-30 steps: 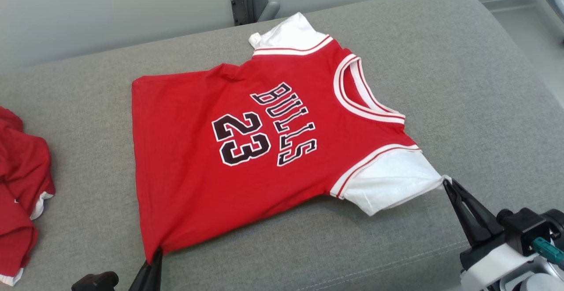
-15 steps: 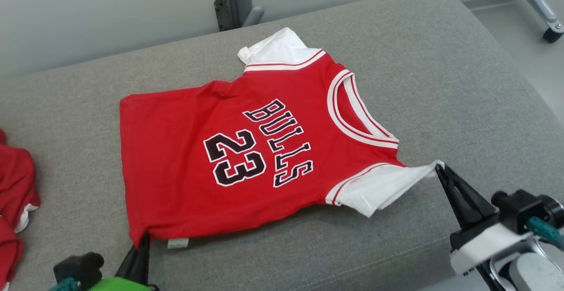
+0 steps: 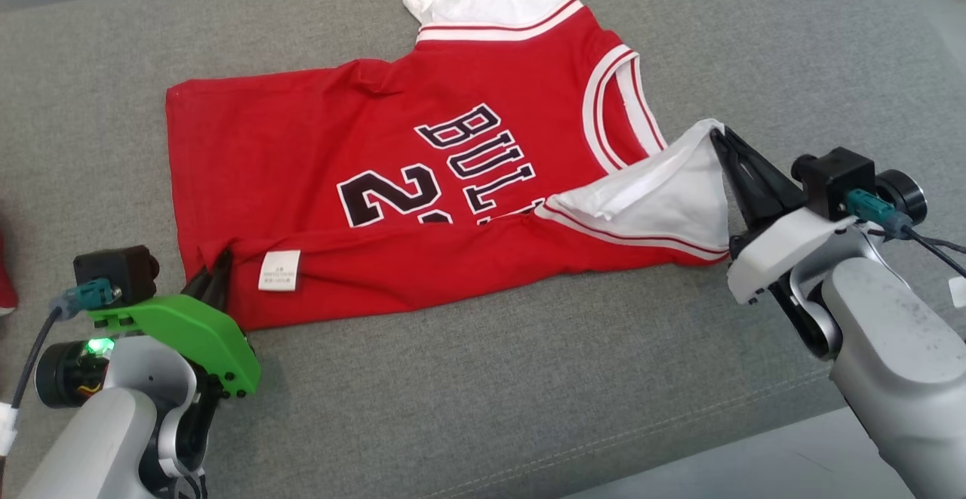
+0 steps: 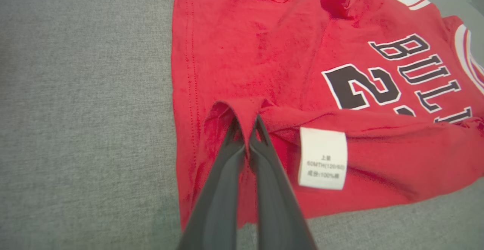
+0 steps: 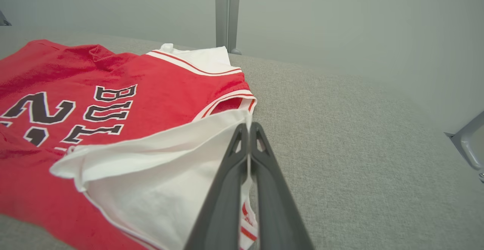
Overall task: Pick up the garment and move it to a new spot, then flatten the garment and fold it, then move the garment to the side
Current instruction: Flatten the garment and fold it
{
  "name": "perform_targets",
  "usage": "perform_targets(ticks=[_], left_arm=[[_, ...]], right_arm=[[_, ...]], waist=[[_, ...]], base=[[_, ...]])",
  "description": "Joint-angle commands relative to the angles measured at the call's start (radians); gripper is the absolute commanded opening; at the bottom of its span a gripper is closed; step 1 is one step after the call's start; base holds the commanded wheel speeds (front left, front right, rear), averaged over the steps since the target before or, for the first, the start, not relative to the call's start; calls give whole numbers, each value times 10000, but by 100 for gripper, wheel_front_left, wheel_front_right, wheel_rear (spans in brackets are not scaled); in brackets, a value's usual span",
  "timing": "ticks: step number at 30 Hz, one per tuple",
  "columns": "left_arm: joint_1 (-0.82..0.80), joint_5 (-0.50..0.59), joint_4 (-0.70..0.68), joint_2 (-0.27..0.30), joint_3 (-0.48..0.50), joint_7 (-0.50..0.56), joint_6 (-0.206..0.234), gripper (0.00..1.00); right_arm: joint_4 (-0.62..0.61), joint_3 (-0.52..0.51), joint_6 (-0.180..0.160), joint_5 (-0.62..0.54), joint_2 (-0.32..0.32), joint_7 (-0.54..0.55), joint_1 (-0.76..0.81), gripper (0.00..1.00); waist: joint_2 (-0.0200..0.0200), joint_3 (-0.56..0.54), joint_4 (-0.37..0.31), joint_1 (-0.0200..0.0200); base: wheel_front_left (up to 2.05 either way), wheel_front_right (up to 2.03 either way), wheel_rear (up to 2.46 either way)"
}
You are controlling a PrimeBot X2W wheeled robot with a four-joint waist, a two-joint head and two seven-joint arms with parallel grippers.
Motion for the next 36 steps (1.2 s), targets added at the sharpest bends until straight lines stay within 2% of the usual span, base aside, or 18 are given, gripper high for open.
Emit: perform_targets(ticks=[1,6,10,11,12,13,14,15,19,23,26,30,32,36], left_arm=[[-314,71,214,-10,-42,74,8,0],[-993,153,1024,-130,-239,371,-92,0],[-1171,106,1451,-247,-336,446,-166,0],[-1160,72,1534,-288,-332,417,-157,0],[-1138,45,1595,-332,-299,332,-135,13],[-1076,26,1646,-370,-272,246,-112,42],[-976,15,1674,-401,-265,151,-107,50],[-866,-45,1674,-460,-223,21,-105,100],[-503,-171,1506,-604,-107,-443,-146,100],[227,-95,923,-689,131,-1472,-201,100],[937,30,526,-533,141,-1877,-65,100],[1359,-184,466,-421,131,-1667,-27,100],[1366,-361,637,-471,162,-1542,-90,100],[972,-467,1093,-402,68,-1205,-270,100]], right_arm=[[283,107,-17,76,53,-62,-322,0],[1586,546,-17,16,334,-107,-1383,0],[2059,681,-17,-146,443,-116,-1855,0],[2098,651,-17,-207,463,-117,-1905,31],[2123,597,-17,-263,478,-118,-1929,84],[2122,493,-17,-287,500,-118,-1920,100],[2108,408,-17,-322,513,-119,-1871,100],[2048,338,-17,-381,510,-119,-1788,100],[1658,14,-17,-448,435,-113,-1414,100],[907,-449,-17,-557,231,-113,-638,100],[797,-802,-17,-366,178,63,121,100],[767,-1021,-17,72,381,1194,902,100],[791,-1111,-18,63,387,1700,1076,100],[902,-1116,-13,94,791,2428,1181,100]], waist=[[107,440,250,0],[107,571,320,0],[107,587,371,0],[107,572,382,0],[107,536,396,0],[107,482,406,0],[107,416,411,0],[107,341,417,0],[107,39,411,0],[107,-464,345,0],[107,-722,276,0],[107,-723,219,0],[107,-643,208,0],[107,-448,189,0]], base=[[0,0,0],[0,0,0],[0,0,0],[0,0,0],[0,0,0],[0,0,0],[0,0,0],[0,0,0],[0,0,0],[0,0,0],[0,0,0],[0,0,0],[0,0,0],[0,0,0]])
